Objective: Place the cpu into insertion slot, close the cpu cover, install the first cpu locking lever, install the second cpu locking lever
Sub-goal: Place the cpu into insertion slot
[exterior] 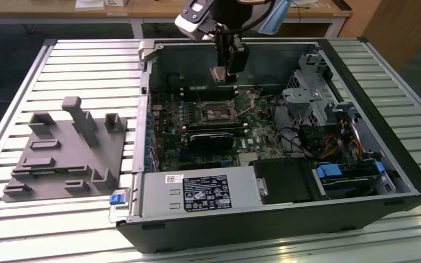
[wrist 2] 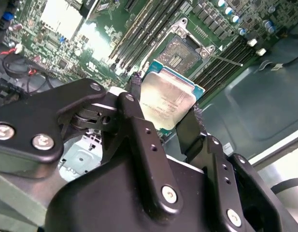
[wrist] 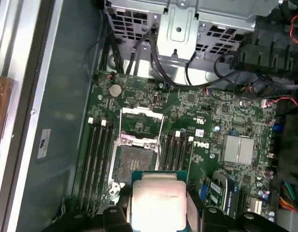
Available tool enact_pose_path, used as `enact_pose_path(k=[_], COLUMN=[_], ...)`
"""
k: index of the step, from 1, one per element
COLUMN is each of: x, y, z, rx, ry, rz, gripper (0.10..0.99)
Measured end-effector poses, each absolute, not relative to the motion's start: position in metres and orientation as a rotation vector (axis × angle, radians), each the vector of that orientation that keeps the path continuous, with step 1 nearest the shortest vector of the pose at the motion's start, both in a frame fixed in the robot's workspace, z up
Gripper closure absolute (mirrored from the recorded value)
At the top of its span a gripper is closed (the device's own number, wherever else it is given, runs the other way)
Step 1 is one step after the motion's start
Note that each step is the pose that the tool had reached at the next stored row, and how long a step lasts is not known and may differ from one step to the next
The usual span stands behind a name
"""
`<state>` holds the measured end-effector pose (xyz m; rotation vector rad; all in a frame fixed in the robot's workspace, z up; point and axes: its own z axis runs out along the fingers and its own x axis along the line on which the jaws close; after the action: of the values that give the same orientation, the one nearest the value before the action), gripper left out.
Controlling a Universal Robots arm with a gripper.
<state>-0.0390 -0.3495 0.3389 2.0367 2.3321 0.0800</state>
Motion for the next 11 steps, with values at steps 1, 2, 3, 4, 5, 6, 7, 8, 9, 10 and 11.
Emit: enact_pose_path(k=[1,2,3,4,5,6,7,8,9,10,11], x=[-0.039,-0.039,-0.039,-0.039,-0.039,-0.039,-0.039,-0.039,-0.039,-0.039,-0.039], y=[-0.349,-0.349,-0.349,-0.349,-0.349,-0.349,-0.349,-0.349,-0.348,-0.348,-0.348], z=[0.338,0.337,0.336,0.334,0.333,0.331,0.330,0.329,0.328,0.327,0.326], rx=[2.043,2.046,2.045,2.045,2.044,2.044,2.044,2.044,2.048,2.058,2.073], ry=[2.326,2.321,2.319,2.319,2.318,2.318,2.317,2.317,2.313,2.304,2.289], rz=[0.080,0.080,0.082,0.084,0.085,0.086,0.086,0.086,0.086,0.085,0.085], gripper=[0.549,0.549,0.549,0.549,0.549,0.549,0.549,0.549,0.549,0.549,0.549])
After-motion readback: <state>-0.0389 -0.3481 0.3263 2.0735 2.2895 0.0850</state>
